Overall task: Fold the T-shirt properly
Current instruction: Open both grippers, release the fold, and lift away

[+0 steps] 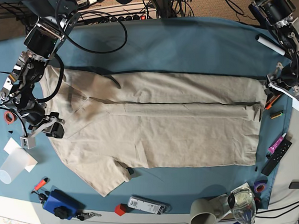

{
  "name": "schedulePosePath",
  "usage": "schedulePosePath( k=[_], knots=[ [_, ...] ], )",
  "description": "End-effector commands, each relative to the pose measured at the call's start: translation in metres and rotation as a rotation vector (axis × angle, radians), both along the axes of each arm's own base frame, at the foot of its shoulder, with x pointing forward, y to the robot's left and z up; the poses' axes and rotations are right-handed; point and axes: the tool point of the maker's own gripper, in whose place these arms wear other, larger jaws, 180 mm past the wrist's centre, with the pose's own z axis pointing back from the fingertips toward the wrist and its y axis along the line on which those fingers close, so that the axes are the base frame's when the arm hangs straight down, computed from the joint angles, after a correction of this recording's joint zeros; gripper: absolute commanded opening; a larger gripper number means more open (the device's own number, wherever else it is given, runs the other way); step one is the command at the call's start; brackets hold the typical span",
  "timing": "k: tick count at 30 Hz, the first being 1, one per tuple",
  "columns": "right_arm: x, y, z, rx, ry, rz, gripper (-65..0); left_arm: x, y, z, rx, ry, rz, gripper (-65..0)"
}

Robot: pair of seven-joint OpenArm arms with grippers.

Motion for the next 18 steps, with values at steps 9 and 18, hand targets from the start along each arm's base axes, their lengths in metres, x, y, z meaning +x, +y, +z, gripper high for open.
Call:
schedulePosePath(
  k=[9, 18],
  knots=[
    [0.008, -0.010, 0.022, -0.008, -0.064, -0.015, -44.8, 0.010, 0.000, 0.015, -0.002, -0.061, -0.014, -33.8],
    [-0.010, -0.049, 0.028, 0.046, -0.085, -0.141, -44.8, -0.002, -0.032, -0.016, -0.034, -0.028, -0.027, -33.8]
  ],
)
